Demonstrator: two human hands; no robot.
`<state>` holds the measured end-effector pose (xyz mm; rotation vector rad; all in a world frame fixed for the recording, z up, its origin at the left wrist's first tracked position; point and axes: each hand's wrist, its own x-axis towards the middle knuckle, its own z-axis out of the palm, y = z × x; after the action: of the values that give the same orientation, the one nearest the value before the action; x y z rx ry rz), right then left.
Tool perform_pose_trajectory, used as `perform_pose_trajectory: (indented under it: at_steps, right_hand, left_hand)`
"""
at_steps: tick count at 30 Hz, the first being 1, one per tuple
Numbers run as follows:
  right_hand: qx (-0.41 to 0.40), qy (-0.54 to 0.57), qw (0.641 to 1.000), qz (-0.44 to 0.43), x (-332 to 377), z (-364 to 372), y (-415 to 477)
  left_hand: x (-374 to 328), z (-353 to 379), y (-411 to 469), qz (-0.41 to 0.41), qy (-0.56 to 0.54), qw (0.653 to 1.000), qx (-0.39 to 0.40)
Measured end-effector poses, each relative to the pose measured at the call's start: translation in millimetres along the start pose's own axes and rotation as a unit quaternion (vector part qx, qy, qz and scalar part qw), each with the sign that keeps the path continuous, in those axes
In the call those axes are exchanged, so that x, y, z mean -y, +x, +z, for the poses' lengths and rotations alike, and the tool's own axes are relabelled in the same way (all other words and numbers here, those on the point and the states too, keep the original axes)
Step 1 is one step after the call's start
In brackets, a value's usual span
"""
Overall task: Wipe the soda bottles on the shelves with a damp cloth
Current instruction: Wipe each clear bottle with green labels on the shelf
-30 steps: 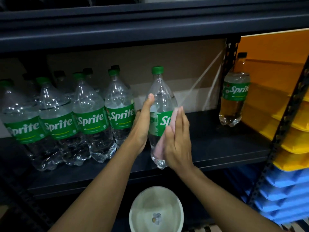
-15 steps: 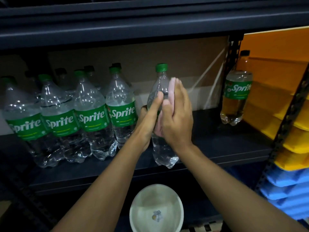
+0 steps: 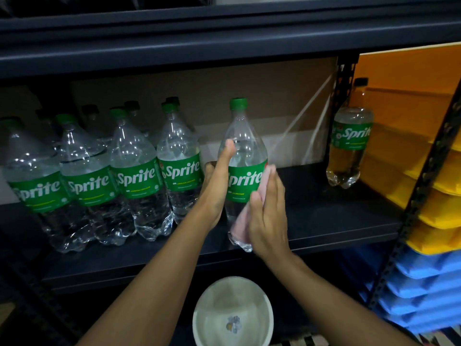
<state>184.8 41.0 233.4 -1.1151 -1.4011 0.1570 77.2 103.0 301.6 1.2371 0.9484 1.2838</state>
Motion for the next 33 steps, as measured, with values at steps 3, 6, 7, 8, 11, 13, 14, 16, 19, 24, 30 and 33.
perform_pose_trajectory:
  at_steps: [3,6,7,8,11,13,14,16,19,24,30,33]
  right_hand:
    - [-0.001,0.015,1.0,-0.006,34.7,-9.8,51.0]
    - [0.018,0.016,0.999,-0.023,60.0,-16.7,92.4]
    - [0.021,0.021,0.999,-0.023,63.7,-18.1,100.9]
    - [0.019,0.025,0.999,-0.022,65.3,-18.5,106.1]
    - [-0.005,0.027,0.999,-0.025,61.7,-15.2,102.3]
    - [-0.04,0.015,0.998,-0.043,52.6,-8.3,83.9]
    - [-0.055,0.006,0.997,-0.054,46.0,-4.5,71.9]
    - [-0.068,-0.008,0.996,-0.062,29.6,1.6,46.4]
    - [-0.048,-0.008,0.998,-0.04,0.5,7.2,5.9]
    - [0.015,-0.017,1.0,-0.01,-24.0,5.2,-40.2]
    - [0.013,-0.021,1.0,-0.018,0.9,-6.3,-1.1]
    - [0.01,-0.003,1.0,-0.016,28.6,-14.7,44.7]
  left_hand:
    - [-7.1,5.7,-10.9,0.008,0.011,1.0,-0.003]
    - [-6.1,5.9,-10.6,0.002,0.003,1.0,0.004]
    - [-3.9,5.0,-7.6,-0.003,-0.006,1.0,0.004]
    - [-2.6,4.1,-5.9,-0.008,-0.009,1.0,0.009]
    - [-3.7,4.7,-4.9,0.002,-0.017,1.0,0.011]
    - [-6.4,5.5,-9.0,0.025,-0.018,0.999,0.017]
    - [-5.0,4.8,-9.5,0.029,-0.018,0.999,0.021]
    - [-2.7,4.0,-11.0,0.027,-0.008,0.999,0.029]
    - [1.2,2.8,-8.8,0.002,-0.008,1.0,-0.014]
    - [-0.1,2.7,-10.1,-0.01,-0.007,1.0,-0.004]
    - [-22.3,10.1,-28.8,0.037,0.004,0.998,0.057]
    - [-21.1,10.9,-30.1,0.047,0.016,0.998,0.045]
